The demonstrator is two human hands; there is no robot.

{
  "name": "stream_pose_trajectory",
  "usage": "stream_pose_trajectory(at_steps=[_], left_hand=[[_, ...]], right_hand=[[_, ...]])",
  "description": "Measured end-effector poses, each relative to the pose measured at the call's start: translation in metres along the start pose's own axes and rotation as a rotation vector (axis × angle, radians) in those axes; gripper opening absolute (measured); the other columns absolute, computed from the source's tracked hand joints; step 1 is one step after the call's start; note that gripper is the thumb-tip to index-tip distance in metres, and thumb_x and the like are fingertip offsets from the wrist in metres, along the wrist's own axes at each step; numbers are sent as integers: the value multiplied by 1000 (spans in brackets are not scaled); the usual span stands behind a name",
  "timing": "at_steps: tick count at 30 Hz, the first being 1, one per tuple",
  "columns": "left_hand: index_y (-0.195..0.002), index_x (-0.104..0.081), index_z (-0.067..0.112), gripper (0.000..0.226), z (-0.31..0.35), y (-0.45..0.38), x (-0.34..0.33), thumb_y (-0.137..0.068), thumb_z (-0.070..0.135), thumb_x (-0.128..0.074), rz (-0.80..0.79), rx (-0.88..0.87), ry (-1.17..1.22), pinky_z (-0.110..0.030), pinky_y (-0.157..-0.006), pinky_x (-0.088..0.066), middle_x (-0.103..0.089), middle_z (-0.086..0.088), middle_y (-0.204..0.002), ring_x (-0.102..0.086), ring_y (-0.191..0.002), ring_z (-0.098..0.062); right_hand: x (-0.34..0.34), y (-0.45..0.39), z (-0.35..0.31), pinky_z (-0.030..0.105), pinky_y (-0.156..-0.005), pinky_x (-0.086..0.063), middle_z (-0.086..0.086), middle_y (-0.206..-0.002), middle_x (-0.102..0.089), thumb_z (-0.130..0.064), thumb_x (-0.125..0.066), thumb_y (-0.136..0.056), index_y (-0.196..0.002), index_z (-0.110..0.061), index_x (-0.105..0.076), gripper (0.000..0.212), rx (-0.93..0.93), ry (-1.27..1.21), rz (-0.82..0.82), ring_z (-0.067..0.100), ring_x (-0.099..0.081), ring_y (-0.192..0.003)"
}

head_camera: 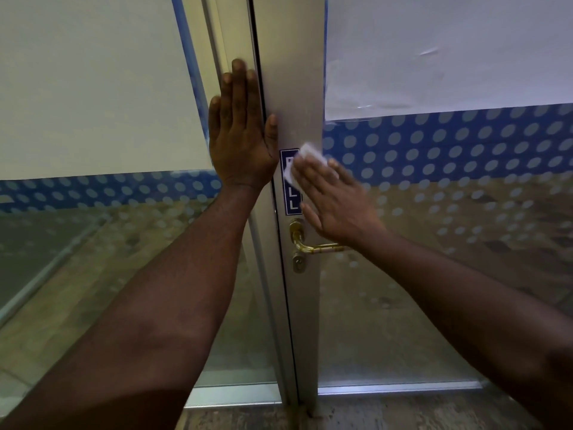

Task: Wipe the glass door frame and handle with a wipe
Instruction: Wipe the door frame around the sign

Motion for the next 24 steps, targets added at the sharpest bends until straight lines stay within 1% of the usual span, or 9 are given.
stream_pose_trajectory(at_steps=[2,3,6,8,13,17,19,22,24], left_hand=[[-152,-26,4,58,0,0,1,-106,40,-29,-3,1,7,-34,-123,-1,-31,-19,-158,-22,-148,-29],[-152,-26,4,58,0,1,1,-106,40,-29,-2,3,7,-33,-123,-1,-30,-19,-158,-22,-148,-29],[-152,-28,4,57,0,1,1,-106,39,-31,4,4,0,-33,-123,0,-31,-18,-158,-22,-148,-29],[-151,-29,3,57,1,1,1,-106,38,-31,7,2,-3,-33,-123,-1,-32,-19,-157,-22,-147,-29],[-151,-30,3,56,1,1,2,-106,37,-32,10,6,1,-31,-123,2,-33,-19,-157,-23,-147,-29],[-151,-30,4,56,0,1,1,-106,37,-33,15,4,-4,-31,-123,3,-33,-18,-157,-23,-147,-29],[-151,-29,4,56,0,1,1,-106,36,-34,14,4,0,-31,-123,3,-33,-18,-157,-22,-147,-29],[-152,-28,4,56,0,1,2,-106,36,-33,7,5,18,-32,-123,1,-32,-18,-158,-22,-147,-29],[-152,-28,4,55,0,1,2,-107,36,-33,8,4,26,-32,-123,0,-32,-18,-158,-22,-148,-29]], right_hand=[[-6,24,-3,40,-120,5,5,-161,2,-52,-4,-99,-154,-17,0,65,82,17,-129,19,5,-149],[-4,25,-1,40,-120,4,4,-161,-1,-53,-1,-98,-154,-17,-2,66,73,15,-136,19,2,-149],[18,-2,12,42,-120,-1,8,-159,-17,-51,-6,-100,-153,-14,-15,66,-84,-7,10,20,-12,-148],[30,-13,19,41,-120,-2,8,-159,-19,-50,-7,-100,-152,-13,-19,64,-102,-34,49,19,-12,-148],[22,17,36,38,-120,2,1,-159,-7,-49,-6,-100,-152,-21,-8,60,213,61,-141,14,-2,-148],[36,-11,56,41,-120,-4,5,-159,-20,-48,-8,-101,-153,-18,-15,61,71,69,-40,18,-15,-147],[33,-11,49,40,-120,-3,5,-159,-18,-49,-8,-101,-153,-18,-13,60,127,76,-42,18,-12,-148],[17,13,35,39,-121,2,0,-160,-7,-49,-2,-99,-152,-22,-5,59,313,82,-191,13,0,-148],[18,16,44,40,-121,0,-1,-159,-9,-50,0,-99,-152,-23,-7,60,312,82,-209,13,-1,-148]])
Point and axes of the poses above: each hand's wrist, its own y-axis away from the middle knuckle, its own x-axis out of the back of the hand, z = x × y, the point moved 1 cm from there along -y, towards the middle knuckle
